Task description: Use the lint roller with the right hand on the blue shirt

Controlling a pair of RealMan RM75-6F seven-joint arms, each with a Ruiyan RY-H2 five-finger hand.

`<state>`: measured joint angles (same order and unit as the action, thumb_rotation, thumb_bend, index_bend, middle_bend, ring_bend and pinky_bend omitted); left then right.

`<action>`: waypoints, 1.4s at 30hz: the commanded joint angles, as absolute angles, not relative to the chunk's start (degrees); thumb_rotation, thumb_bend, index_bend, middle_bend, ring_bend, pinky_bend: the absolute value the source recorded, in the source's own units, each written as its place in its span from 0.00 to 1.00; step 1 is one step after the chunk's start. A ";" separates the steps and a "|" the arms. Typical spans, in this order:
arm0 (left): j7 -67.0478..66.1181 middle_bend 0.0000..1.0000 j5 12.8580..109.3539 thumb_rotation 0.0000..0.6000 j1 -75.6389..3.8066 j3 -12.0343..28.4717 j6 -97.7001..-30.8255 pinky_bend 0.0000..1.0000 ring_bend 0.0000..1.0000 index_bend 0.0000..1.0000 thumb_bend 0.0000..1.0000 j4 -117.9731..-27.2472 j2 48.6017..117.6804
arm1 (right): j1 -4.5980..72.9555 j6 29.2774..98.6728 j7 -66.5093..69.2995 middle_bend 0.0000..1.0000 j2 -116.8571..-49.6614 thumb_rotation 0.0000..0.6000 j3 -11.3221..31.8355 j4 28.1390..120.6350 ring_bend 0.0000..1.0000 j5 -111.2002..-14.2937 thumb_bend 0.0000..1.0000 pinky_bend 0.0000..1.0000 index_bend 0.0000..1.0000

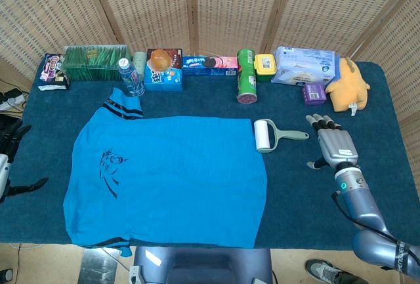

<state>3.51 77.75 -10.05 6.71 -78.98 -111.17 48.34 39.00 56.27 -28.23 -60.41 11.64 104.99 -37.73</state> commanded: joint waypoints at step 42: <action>4.99 0.00 75.64 1.00 -7.47 5.24 -79.08 0.02 0.00 0.00 0.08 -110.89 46.33 | 50.55 32.31 -17.40 0.09 -74.24 1.00 5.48 76.29 0.06 -39.36 0.11 0.14 0.04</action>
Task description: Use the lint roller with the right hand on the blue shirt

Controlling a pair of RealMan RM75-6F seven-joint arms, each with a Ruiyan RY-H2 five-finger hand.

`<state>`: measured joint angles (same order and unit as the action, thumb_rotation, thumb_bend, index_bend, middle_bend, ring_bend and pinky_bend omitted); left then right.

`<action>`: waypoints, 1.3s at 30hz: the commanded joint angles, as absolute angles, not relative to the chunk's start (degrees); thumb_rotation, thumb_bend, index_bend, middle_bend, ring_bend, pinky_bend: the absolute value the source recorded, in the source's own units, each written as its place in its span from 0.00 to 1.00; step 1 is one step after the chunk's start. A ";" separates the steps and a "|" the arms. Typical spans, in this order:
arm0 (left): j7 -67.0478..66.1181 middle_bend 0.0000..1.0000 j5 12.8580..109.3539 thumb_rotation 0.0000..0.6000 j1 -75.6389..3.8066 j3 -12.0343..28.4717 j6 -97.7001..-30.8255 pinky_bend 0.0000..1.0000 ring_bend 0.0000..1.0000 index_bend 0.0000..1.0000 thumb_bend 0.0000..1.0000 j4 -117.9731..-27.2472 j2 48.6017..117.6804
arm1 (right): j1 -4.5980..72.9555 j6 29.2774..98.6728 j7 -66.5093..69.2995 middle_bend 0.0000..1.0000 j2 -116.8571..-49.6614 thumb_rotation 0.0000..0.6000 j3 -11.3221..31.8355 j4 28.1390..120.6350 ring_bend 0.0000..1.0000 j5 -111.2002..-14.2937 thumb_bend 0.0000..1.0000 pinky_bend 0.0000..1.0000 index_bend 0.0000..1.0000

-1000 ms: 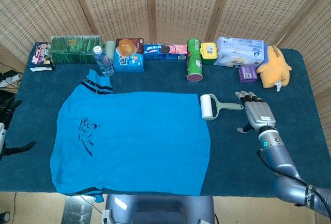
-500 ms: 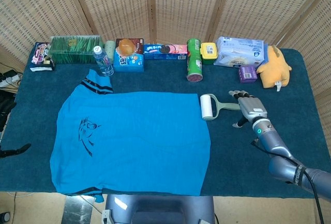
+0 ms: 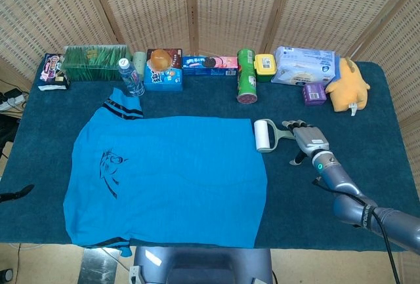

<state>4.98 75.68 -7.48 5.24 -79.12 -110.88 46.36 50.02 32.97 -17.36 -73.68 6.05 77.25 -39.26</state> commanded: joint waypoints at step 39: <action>-0.44 0.00 71.80 1.00 -7.63 6.04 -79.36 0.02 0.00 0.00 0.08 -114.99 45.75 | 50.73 33.57 -13.43 0.46 -83.96 1.00 3.34 60.25 0.21 -46.01 0.33 0.20 0.35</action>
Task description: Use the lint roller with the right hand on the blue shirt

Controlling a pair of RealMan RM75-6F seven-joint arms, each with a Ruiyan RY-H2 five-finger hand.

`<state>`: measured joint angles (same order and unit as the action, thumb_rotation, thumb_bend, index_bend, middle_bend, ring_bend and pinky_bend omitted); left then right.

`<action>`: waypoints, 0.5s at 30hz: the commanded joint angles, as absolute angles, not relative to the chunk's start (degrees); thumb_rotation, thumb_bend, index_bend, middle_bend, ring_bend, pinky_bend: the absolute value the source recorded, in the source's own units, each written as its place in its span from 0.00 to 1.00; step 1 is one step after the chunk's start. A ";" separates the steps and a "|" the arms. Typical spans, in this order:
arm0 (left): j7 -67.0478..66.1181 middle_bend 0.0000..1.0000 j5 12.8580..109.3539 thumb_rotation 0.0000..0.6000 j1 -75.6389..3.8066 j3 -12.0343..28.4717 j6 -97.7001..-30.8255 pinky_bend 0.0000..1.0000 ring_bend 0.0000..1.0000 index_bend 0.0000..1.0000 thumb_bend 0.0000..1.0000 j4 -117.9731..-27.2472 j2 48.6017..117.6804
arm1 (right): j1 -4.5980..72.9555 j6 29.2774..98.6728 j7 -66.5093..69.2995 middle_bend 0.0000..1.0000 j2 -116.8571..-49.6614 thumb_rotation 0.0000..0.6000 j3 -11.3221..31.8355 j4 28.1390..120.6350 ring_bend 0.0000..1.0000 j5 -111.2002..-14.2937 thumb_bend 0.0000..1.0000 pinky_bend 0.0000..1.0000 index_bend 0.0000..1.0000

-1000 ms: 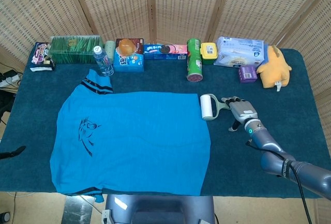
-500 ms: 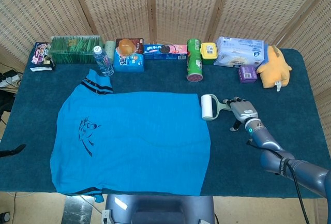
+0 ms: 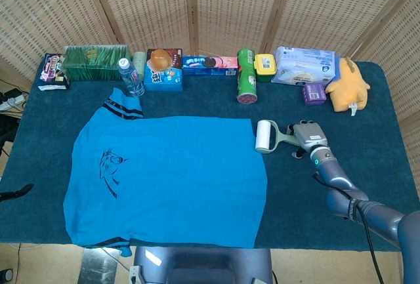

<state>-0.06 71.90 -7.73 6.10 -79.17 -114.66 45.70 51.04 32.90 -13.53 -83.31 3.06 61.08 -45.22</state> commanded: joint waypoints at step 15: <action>-2.23 0.00 71.69 1.00 -7.79 6.05 -79.55 0.02 0.00 0.00 0.08 -116.30 45.96 | 49.40 35.42 -13.60 0.51 -84.83 1.00 4.68 59.40 0.28 -49.24 0.65 0.29 0.42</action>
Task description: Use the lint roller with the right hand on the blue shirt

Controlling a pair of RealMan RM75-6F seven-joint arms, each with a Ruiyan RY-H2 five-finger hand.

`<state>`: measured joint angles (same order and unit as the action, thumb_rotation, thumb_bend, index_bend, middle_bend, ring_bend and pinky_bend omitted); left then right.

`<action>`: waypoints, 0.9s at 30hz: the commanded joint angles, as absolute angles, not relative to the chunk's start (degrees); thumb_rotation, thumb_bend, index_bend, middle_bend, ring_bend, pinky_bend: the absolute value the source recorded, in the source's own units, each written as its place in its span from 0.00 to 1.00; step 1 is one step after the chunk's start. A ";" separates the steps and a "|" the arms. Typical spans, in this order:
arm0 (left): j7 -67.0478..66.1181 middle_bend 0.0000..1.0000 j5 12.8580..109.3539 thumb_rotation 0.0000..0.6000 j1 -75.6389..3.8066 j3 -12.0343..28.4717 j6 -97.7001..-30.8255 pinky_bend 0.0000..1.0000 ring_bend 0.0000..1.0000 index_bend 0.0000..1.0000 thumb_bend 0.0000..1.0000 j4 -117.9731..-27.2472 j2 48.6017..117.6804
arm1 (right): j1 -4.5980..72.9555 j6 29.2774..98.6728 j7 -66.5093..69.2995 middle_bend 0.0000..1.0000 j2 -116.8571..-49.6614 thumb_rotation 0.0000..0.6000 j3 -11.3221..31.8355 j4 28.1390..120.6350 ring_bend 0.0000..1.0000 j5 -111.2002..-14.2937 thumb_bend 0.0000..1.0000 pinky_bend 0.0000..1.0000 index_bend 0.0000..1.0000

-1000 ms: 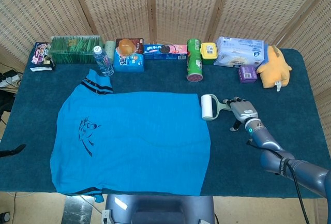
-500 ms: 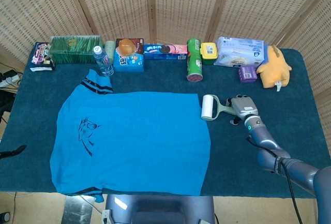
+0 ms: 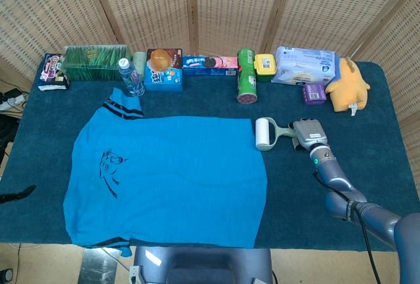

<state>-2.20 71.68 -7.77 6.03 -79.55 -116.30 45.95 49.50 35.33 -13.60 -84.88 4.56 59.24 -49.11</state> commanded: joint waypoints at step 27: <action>-1.09 0.00 70.92 1.00 -8.81 6.72 -78.01 0.02 0.00 0.00 0.08 -115.23 45.49 | 50.54 29.18 -10.91 0.47 -83.52 1.00 5.36 58.73 0.44 -56.71 0.46 0.65 0.29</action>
